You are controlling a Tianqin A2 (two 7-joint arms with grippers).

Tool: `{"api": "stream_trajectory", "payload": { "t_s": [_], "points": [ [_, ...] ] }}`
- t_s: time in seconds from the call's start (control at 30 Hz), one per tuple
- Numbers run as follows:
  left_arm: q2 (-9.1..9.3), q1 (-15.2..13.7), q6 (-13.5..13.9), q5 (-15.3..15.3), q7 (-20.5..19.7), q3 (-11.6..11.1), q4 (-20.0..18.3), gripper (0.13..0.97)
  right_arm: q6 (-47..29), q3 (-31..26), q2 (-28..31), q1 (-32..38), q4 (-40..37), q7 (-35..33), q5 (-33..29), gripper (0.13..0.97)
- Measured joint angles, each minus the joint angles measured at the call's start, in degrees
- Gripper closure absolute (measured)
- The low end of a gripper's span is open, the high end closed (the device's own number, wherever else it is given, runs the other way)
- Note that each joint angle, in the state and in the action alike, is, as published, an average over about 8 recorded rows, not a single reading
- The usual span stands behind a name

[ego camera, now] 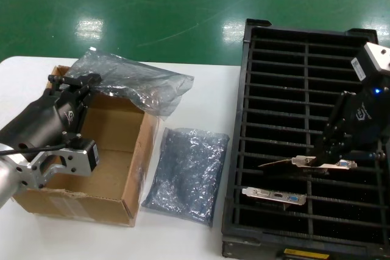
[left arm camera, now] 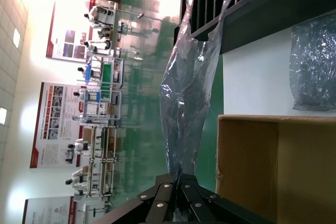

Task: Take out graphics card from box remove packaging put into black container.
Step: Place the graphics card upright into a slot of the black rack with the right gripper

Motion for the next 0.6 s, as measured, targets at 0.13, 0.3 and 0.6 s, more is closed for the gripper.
{"api": "stream_trajectory", "payload": {
  "t_s": [0.13, 0.3, 0.6],
  "points": [
    [0.00, 0.00, 0.00, 0.00, 0.00, 0.00, 0.00, 0.958, 0.00, 0.00, -1.20, 0.06, -1.80, -0.35, -0.39, 0.929],
    [0.00, 0.00, 0.00, 0.00, 0.00, 0.00, 0.00, 0.958, 0.00, 0.01, -3.41, 0.36, -5.04, -0.43, -0.27, 0.929],
    [0.00, 0.00, 0.00, 0.00, 0.00, 0.00, 0.00, 0.958, 0.00, 0.01, -7.13, 0.69, -11.91, -0.31, 0.36, 0.929]
  ]
}}
